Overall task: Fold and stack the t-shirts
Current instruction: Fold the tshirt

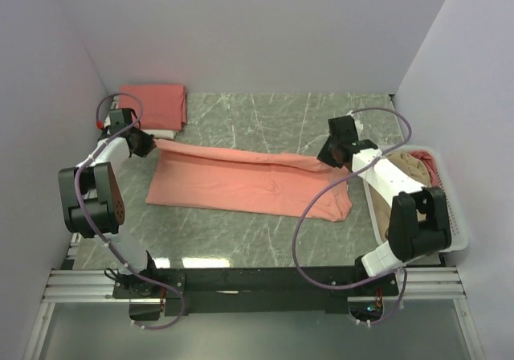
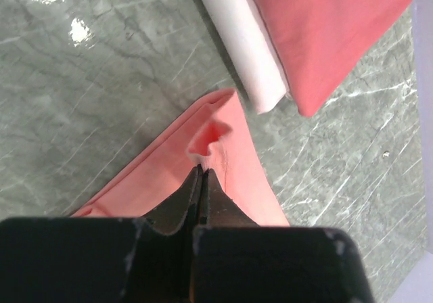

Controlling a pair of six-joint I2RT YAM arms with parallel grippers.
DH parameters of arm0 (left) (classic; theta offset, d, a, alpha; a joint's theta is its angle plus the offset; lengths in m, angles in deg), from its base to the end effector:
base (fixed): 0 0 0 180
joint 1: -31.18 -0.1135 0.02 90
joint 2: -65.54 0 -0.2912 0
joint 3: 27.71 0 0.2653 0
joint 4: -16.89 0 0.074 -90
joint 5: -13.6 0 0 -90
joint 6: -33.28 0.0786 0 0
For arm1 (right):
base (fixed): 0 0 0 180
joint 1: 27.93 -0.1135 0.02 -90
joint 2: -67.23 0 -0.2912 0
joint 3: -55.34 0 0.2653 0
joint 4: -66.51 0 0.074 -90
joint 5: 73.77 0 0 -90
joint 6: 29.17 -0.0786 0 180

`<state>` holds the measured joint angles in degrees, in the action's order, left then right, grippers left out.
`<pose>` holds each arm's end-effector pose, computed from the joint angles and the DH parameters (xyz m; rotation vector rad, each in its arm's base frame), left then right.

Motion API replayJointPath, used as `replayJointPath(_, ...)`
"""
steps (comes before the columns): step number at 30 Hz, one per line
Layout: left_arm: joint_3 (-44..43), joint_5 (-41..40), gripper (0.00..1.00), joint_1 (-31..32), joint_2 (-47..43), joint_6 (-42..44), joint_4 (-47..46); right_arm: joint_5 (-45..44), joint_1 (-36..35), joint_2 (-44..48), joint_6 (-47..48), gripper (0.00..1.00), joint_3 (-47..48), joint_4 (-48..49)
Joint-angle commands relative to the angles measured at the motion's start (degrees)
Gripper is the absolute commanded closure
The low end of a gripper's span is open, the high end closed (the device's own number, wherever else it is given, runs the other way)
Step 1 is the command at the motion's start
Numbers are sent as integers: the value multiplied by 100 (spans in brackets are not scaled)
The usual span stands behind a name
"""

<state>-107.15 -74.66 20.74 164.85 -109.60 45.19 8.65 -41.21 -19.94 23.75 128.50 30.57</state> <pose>0.4119 0.0735 0.1970 -1.2716 2.0892 -0.3729 0.3535 0.0728 0.2238 0.5620 2.3806 0.2326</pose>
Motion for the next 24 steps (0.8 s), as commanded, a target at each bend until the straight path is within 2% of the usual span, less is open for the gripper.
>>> replayJointPath(1, 246, 55, 99, -29, -412, -38, -362, -297, -17, 569, -89, 100, -234, 301)
replayJointPath(15, 1126, 37, 99, -29, -1053, -213, -643, -394, -96, 1282, -177, 100, -982, 248)
replayJointPath(24, 1478, 204, 99, -37, -1107, -354, -907, -315, -131, 1414, -221, 100, -1378, 389)
